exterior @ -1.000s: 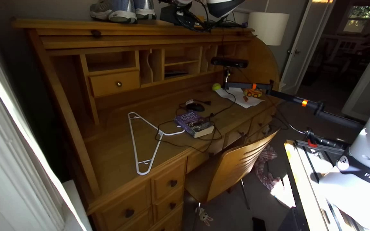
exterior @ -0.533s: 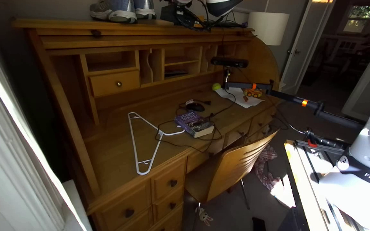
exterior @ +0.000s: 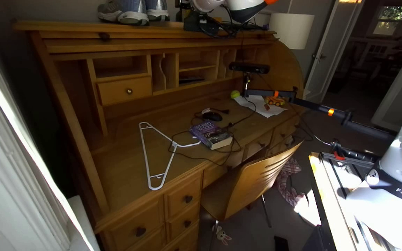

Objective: Move the crayon box to the bottom part of the desk

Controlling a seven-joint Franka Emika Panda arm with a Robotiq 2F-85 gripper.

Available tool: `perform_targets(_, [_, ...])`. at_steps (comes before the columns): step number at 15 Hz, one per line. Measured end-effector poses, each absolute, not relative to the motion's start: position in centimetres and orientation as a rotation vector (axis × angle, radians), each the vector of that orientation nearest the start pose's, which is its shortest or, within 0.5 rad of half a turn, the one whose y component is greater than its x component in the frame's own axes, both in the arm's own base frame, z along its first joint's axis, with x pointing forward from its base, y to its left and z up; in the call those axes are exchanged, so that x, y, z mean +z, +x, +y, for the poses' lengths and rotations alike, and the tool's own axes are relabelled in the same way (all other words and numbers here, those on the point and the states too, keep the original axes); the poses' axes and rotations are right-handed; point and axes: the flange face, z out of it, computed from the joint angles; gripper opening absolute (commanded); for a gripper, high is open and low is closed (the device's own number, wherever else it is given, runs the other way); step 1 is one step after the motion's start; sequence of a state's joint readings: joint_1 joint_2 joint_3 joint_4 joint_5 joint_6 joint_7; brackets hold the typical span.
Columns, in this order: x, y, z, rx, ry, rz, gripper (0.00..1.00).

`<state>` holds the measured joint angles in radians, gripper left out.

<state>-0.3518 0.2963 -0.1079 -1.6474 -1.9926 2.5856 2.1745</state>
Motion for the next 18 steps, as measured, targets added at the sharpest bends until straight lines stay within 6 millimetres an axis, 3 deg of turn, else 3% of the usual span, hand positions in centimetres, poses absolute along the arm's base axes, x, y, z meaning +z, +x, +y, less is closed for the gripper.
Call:
perform_targets(7, [48.4,63.2,-28.3,1.625,1.727,-0.721,1.00])
perform_targets(13, [47.5,63.2,-29.4,1.615,1.724,-0.727,1.00])
perform_targets(14, [47.3,63.1,-29.6,1.613,1.724,-0.732,0.75])
perform_targets(15, [47.1,63.1,-29.7,1.614,1.725,-0.739,0.74])
perform_targets(18, [46.8,63.1,-29.9,1.619,1.725,-0.758,0.51])
